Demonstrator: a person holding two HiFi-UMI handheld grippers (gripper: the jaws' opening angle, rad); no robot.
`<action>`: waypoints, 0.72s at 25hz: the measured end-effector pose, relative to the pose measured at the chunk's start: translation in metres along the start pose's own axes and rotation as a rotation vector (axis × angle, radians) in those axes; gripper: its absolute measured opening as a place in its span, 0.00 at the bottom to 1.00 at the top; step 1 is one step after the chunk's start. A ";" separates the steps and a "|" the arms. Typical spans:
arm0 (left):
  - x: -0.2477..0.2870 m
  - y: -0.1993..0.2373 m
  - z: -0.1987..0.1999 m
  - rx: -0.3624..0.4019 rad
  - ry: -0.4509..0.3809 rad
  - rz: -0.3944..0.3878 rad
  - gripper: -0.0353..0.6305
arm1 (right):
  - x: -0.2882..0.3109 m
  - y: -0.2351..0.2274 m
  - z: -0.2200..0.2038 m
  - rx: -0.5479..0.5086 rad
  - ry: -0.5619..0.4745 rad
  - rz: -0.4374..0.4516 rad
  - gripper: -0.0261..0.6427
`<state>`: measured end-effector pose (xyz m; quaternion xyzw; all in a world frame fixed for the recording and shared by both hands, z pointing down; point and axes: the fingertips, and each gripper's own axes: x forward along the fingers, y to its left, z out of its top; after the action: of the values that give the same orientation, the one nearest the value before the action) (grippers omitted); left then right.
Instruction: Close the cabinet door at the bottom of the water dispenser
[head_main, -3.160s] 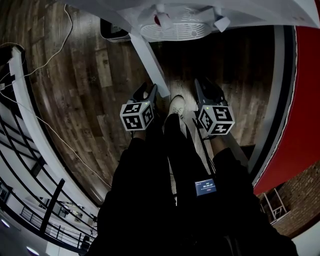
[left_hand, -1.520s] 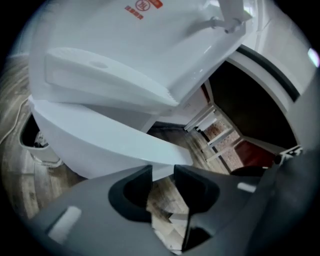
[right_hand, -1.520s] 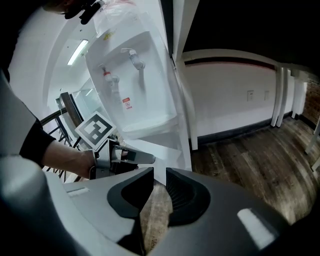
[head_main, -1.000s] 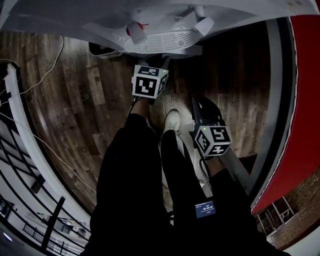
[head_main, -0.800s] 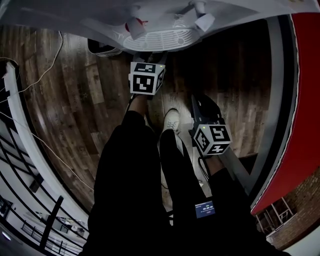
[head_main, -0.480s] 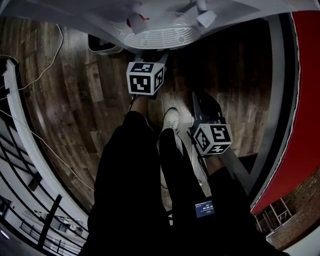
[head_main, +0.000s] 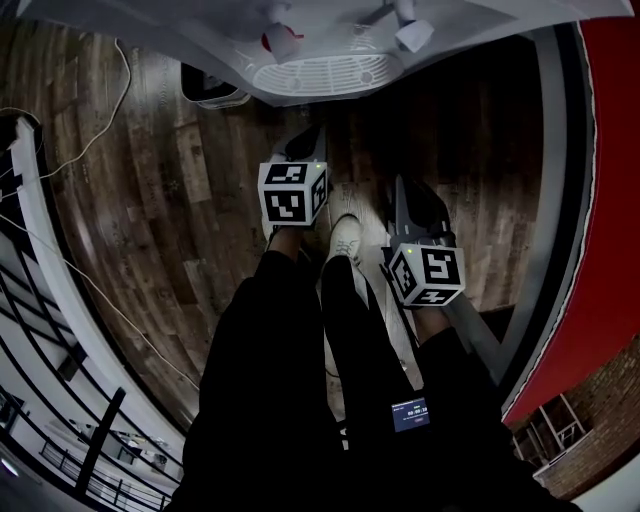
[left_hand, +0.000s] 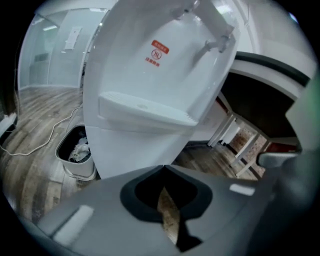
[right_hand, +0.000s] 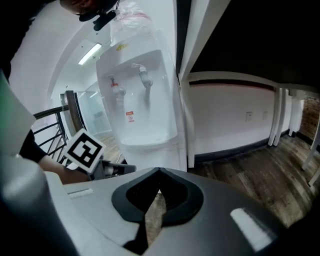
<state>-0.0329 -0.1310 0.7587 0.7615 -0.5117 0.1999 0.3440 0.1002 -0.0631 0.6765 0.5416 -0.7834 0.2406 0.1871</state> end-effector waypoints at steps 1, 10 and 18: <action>-0.007 -0.004 -0.004 0.002 -0.010 -0.005 0.06 | 0.001 0.001 0.000 -0.005 0.007 -0.001 0.04; -0.125 -0.036 0.014 0.177 -0.090 0.055 0.06 | -0.026 0.038 0.067 -0.007 -0.052 0.105 0.04; -0.284 -0.046 0.127 0.117 -0.292 0.255 0.06 | -0.098 0.087 0.199 -0.058 -0.189 0.192 0.04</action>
<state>-0.1096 -0.0307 0.4709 0.7303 -0.6358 0.1584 0.1932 0.0458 -0.0780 0.4446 0.4789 -0.8523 0.1828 0.1043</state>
